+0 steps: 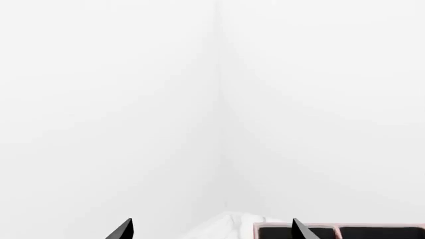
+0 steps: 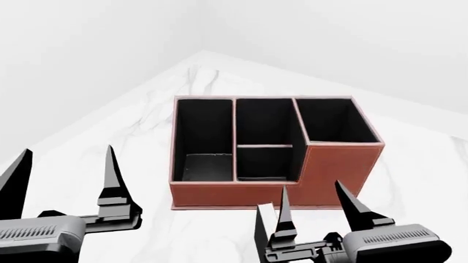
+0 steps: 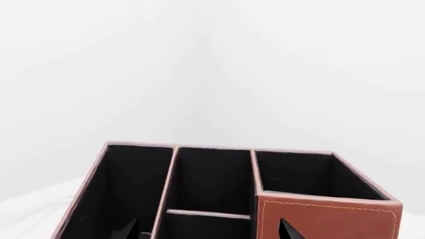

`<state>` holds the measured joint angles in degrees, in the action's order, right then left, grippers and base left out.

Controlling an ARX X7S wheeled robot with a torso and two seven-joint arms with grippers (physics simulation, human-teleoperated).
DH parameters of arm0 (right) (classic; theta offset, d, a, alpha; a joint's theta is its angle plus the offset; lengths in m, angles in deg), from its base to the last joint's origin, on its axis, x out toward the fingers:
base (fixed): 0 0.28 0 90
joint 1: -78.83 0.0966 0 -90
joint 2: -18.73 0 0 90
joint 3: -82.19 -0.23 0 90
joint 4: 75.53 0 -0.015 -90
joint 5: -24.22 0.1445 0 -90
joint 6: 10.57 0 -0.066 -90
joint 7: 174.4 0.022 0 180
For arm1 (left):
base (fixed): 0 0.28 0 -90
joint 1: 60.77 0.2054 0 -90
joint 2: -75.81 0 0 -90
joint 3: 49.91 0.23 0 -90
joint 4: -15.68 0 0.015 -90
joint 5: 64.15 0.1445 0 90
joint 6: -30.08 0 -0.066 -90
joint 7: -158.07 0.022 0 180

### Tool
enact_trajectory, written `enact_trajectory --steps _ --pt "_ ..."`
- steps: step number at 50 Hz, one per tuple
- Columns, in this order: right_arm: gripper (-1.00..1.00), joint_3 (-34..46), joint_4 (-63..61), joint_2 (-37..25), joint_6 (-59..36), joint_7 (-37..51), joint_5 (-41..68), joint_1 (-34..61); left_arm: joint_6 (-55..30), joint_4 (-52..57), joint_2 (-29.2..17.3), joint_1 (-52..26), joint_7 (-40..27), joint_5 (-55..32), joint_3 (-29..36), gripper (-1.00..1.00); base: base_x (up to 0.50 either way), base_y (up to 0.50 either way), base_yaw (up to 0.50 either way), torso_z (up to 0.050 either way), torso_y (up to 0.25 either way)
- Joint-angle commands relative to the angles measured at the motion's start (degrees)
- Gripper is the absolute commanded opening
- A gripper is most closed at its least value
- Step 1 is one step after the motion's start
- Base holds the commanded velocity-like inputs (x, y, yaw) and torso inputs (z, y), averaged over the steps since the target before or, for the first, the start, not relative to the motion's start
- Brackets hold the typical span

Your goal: Pick up the book and place it in the right compartment of the caddy.

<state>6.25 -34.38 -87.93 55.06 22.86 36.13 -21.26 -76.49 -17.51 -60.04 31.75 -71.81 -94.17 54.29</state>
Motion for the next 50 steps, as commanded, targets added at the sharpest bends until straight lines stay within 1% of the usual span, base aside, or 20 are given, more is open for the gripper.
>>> enact_trajectory --steps 1,6,9,13,16,17,19,23,44,50 --pt "1.00 3.72 1.80 1.34 1.58 0.59 -1.67 -0.62 0.34 -0.09 -0.26 0.04 -0.24 -0.01 0.21 1.00 0.00 0.00 0.00 0.000 0.000" --pt "1.00 4.31 1.09 1.80 -0.63 1.22 -1.56 0.55 0.46 -0.11 -0.37 0.04 -0.32 0.00 0.33 1.00 0.00 0.00 0.00 0.000 0.000" --pt "1.00 5.26 4.36 2.17 2.90 1.11 -2.59 -0.36 0.57 -0.17 -0.44 0.05 -0.36 -0.05 0.35 1.00 0.00 0.00 0.00 0.000 0.000" --pt "1.00 6.37 3.65 2.52 0.73 1.50 -2.80 0.56 0.63 -0.25 -0.49 0.01 -0.41 -0.05 0.47 1.00 0.00 0.00 0.00 0.000 0.000" --pt "1.00 7.42 5.83 2.53 3.00 1.38 -3.79 0.06 0.75 -0.28 -0.59 0.05 -0.48 -0.13 0.42 1.00 0.00 0.00 0.00 0.000 0.000" --pt "1.00 7.52 5.37 2.57 2.08 1.48 -3.72 0.41 0.79 -0.26 -0.62 0.06 -0.50 -0.16 0.41 1.00 0.00 0.00 0.00 0.000 0.000" --pt "1.00 8.12 8.08 2.62 4.87 1.36 -4.51 -0.15 0.88 -0.25 -0.70 0.09 -0.53 -0.19 0.40 1.00 0.00 0.00 0.00 0.000 0.000" --pt "1.00 8.35 7.17 2.66 2.67 1.62 -4.33 0.74 1.01 -0.31 -0.80 0.09 -0.60 -0.29 0.38 1.00 0.00 0.00 0.00 0.000 0.000" --pt "1.00 9.79 10.87 1.85 5.77 1.90 -5.09 -0.55 1.16 -0.47 -1.07 -0.19 -0.93 -0.20 0.98 1.00 0.00 0.00 0.00 0.000 0.000" --pt "1.00 9.78 14.17 1.86 8.68 1.83 -5.01 -1.16 1.31 -0.64 -1.12 -0.22 -1.00 -0.24 1.06 1.00 0.00 0.00 0.00 0.000 0.000"
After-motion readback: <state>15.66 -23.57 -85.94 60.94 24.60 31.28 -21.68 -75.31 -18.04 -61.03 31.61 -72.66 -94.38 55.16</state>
